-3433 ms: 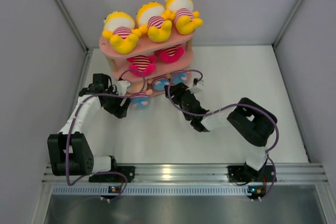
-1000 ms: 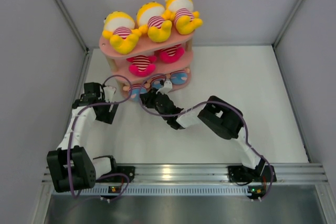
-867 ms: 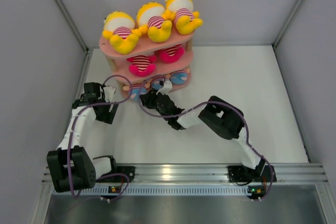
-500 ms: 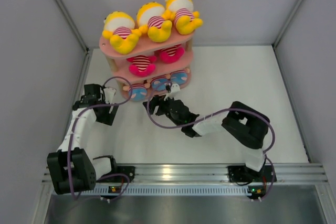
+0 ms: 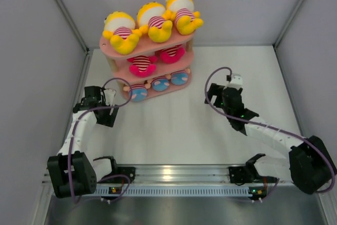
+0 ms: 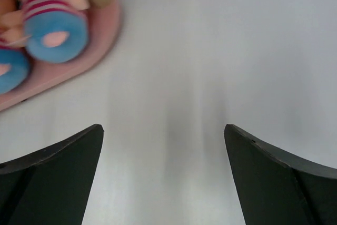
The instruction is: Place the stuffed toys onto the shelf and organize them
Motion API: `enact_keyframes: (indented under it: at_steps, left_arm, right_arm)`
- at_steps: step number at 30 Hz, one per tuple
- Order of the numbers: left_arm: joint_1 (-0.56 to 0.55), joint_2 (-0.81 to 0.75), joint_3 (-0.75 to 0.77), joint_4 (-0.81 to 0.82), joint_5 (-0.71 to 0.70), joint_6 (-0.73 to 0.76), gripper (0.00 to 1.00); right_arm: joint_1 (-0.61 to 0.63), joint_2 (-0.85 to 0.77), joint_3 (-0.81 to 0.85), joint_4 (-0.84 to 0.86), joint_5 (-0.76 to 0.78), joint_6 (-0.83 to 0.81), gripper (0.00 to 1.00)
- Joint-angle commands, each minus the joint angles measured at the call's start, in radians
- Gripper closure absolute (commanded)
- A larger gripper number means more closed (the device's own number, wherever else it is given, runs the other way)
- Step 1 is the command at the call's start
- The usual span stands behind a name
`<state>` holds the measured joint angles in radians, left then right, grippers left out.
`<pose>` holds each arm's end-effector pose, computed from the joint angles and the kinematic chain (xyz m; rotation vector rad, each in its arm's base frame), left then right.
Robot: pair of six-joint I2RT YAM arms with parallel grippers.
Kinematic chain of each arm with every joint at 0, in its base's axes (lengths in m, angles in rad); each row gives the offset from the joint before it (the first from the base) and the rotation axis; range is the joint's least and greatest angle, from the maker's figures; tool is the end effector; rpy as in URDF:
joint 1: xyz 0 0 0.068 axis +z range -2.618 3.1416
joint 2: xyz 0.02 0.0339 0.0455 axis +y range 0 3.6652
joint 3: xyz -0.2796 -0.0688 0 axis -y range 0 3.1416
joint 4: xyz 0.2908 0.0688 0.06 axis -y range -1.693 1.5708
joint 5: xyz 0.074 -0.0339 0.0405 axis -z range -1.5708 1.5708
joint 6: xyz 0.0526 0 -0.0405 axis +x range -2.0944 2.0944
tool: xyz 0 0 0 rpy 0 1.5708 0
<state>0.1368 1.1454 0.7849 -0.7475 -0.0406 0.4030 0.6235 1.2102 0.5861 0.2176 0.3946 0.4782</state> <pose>0.2517 0.0368 0.2085 0.3452 2.6754 0.2223 0.2594 0.1616 0.2054 0.1139 1.9562 0.3384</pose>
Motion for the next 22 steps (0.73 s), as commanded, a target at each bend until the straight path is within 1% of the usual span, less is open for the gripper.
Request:
enact_keyframes:
  at_steps: [1, 2, 3, 6, 11, 22]
  left_arm:
    - [0.006, -0.038, -0.012, 0.033, 0.036, -0.026, 0.17]
    - [0.006, -0.042, -0.016, 0.033, 0.036, -0.024, 0.17]
    - [0.006, -0.042, -0.018, 0.031, 0.036, -0.024, 0.17]
    - [0.004, -0.046, -0.007, 0.031, 0.033, -0.027, 0.17]
    - [0.006, -0.039, 0.025, 0.019, -0.01, -0.041, 0.17]
    - [0.006, -0.023, 0.031, 0.019, 0.002, -0.044, 0.17]
  right_arm:
    - [-0.195, -0.08, -0.038, -0.207, -0.036, -0.039, 0.02]
    - [-0.246, -0.09, -0.045, -0.214, -0.054, -0.039, 0.02]
    - [-0.333, -0.113, -0.051, -0.215, -0.056, -0.039, 0.02]
    - [-0.422, -0.165, -0.083, -0.215, -0.063, -0.049, 0.01]
    - [-0.446, -0.205, -0.1, -0.213, -0.053, -0.064, 0.01]
    - [-0.446, -0.207, -0.106, -0.204, -0.036, -0.075, 0.0]
